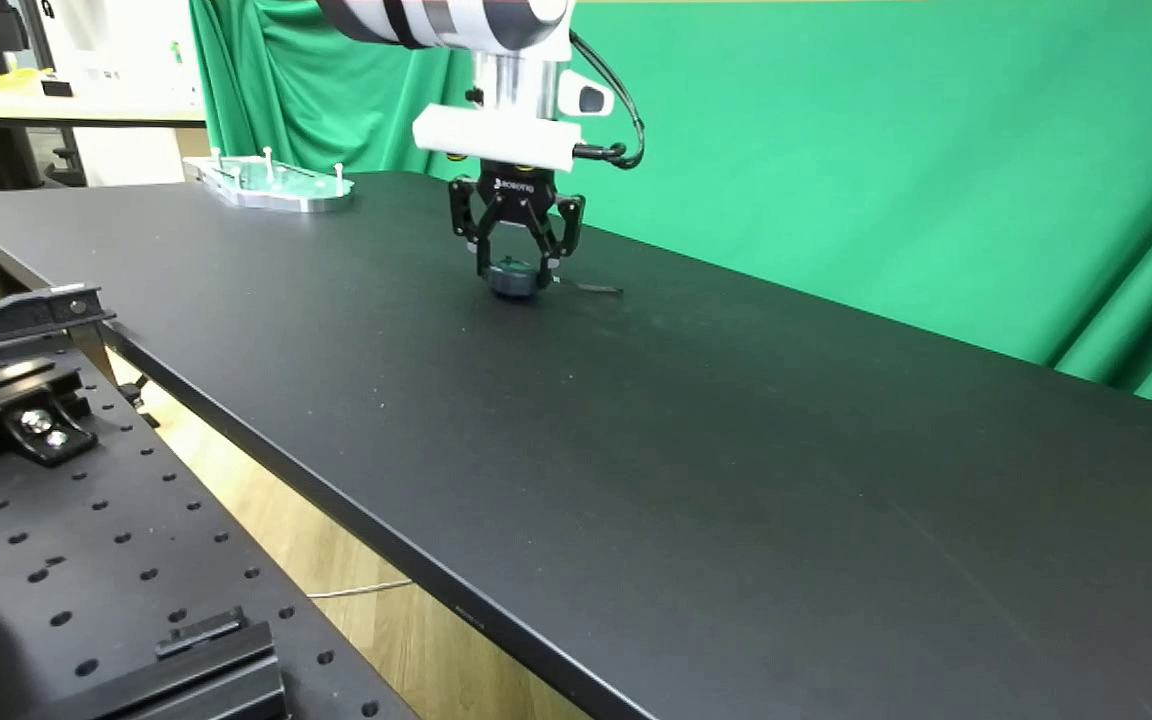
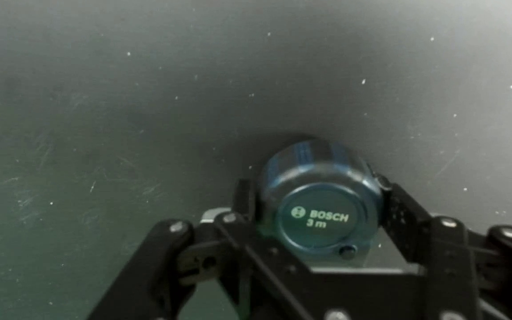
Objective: Move the measuring tape to the right
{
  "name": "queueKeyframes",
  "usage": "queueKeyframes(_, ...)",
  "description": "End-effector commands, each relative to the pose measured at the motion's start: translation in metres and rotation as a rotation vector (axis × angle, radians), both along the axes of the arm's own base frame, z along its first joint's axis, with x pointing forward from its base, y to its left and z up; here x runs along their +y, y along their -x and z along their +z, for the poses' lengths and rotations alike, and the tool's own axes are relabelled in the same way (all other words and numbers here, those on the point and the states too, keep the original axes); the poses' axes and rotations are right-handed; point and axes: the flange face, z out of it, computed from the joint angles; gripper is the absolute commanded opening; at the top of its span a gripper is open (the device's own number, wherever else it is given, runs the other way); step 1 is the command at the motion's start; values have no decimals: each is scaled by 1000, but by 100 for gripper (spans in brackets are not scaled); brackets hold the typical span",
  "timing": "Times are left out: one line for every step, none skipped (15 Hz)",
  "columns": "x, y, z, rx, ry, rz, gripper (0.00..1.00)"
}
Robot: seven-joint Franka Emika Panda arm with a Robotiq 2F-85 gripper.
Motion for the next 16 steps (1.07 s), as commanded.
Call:
queueKeyframes(9,-7,0,-32,-31,-67,45)
queueKeyframes(10,-8,-1,-38,-41,-82,43)
queueKeyframes(11,-9,-1,-40,-51,-101,43)
queueKeyframes(11,-10,0,-44,-61,-113,43)
queueKeyframes(11,-10,3,-54,-64,-127,43)
queueKeyframes(10,-10,7,-66,-67,-138,43)
queueKeyframes(8,-10,13,-75,-69,-153,43)
queueKeyframes(6,-10,17,-85,-69,-166,43)
queueKeyframes(3,-10,23,-90,-67,-182,43)
queueKeyframes(0,-10,27,-96,-63,-196,43)
queueKeyframes(-6,-10,31,-103,-55,-210,43)
queueKeyframes(-14,-11,36,-108,-47,-228,43)
queueKeyframes(-22,-11,40,-111,-40,-246,43)
queueKeyframes(-30,-12,43,-113,-31,-262,43)
queueKeyframes(-39,-12,46,-111,-23,-277,43)
queueKeyframes(-48,-12,48,-108,-18,-291,43)
